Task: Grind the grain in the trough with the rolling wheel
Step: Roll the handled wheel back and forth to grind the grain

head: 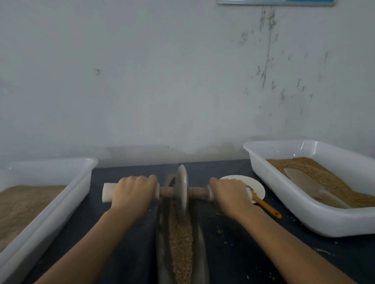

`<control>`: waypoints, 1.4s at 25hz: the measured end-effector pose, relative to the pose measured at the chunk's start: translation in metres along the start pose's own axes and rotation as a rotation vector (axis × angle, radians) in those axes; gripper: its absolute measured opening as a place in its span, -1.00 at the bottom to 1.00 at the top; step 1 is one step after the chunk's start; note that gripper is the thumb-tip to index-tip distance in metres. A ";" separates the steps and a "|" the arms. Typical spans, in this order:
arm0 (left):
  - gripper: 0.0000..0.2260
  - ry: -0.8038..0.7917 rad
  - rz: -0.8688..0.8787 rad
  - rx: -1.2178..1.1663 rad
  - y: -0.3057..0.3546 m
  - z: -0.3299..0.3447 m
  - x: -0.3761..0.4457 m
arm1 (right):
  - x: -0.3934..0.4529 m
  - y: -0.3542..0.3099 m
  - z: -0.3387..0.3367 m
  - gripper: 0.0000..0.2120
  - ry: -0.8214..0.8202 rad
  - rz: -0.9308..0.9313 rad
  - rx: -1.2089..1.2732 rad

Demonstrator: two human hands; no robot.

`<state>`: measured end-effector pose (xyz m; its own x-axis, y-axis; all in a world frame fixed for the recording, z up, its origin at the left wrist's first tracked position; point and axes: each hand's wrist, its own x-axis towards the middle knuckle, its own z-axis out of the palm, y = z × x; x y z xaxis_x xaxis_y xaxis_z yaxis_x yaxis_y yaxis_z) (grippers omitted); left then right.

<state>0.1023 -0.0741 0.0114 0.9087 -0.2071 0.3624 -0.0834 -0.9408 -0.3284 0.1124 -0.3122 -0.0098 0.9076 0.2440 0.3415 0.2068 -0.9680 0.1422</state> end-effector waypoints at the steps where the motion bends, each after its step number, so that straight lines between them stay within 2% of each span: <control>1: -0.77 0.001 0.031 -0.007 -0.001 -0.002 -0.010 | -0.014 0.002 -0.001 -0.89 -0.015 -0.032 0.013; 2: -0.77 -0.003 0.058 -0.025 -0.003 -0.002 -0.028 | -0.031 0.005 -0.003 -0.87 -0.022 -0.085 0.018; 5: -0.65 -0.013 0.090 -0.124 -0.009 -0.005 -0.089 | -0.086 0.007 -0.020 -0.54 0.124 -0.303 0.023; 7: -0.63 -0.041 0.079 -0.111 -0.016 -0.005 -0.102 | -0.097 0.006 -0.031 -0.46 0.144 -0.305 -0.003; 9: -0.65 -0.044 0.064 -0.107 -0.013 -0.004 -0.090 | -0.086 0.004 -0.025 -0.49 0.030 -0.240 -0.025; 12: -0.80 0.046 0.041 -0.058 -0.006 0.003 -0.035 | -0.026 0.002 -0.009 -0.78 0.016 -0.074 -0.065; 15: -0.87 0.040 -0.004 -0.034 -0.006 0.006 0.010 | 0.013 -0.004 0.000 -0.85 0.072 0.040 -0.098; 19: -0.76 0.030 0.064 -0.095 -0.005 0.002 -0.020 | -0.022 0.001 -0.003 -0.87 0.014 -0.030 -0.057; 22: -0.66 -0.039 0.120 -0.178 -0.012 -0.003 -0.082 | -0.081 0.004 -0.026 -0.51 0.182 -0.291 -0.047; 24: -0.66 -0.112 0.121 -0.184 -0.020 -0.005 -0.102 | -0.095 0.005 -0.040 -0.45 0.214 -0.365 -0.067; 26: -0.71 -0.158 0.104 -0.218 -0.020 -0.003 -0.095 | -0.086 0.005 -0.036 -0.50 0.051 -0.301 -0.158; 27: -0.72 -0.129 0.086 -0.213 -0.018 0.000 -0.082 | -0.069 0.004 -0.029 -0.58 0.020 -0.246 -0.189; 30: -0.79 -0.016 0.008 -0.112 -0.011 0.010 -0.020 | -0.004 -0.003 -0.017 -0.83 0.076 -0.080 -0.187; 33: -0.84 -0.013 -0.063 -0.154 -0.008 0.016 0.017 | 0.026 -0.005 -0.014 -0.86 0.107 -0.026 -0.140; 35: -0.79 -0.025 -0.036 -0.180 -0.008 0.012 -0.002 | 0.006 -0.003 -0.014 -0.85 0.025 -0.050 -0.130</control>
<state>0.1058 -0.0631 0.0027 0.9222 -0.1674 0.3486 -0.1201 -0.9809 -0.1533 0.1120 -0.3071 0.0050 0.8878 0.2948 0.3535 0.2010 -0.9392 0.2786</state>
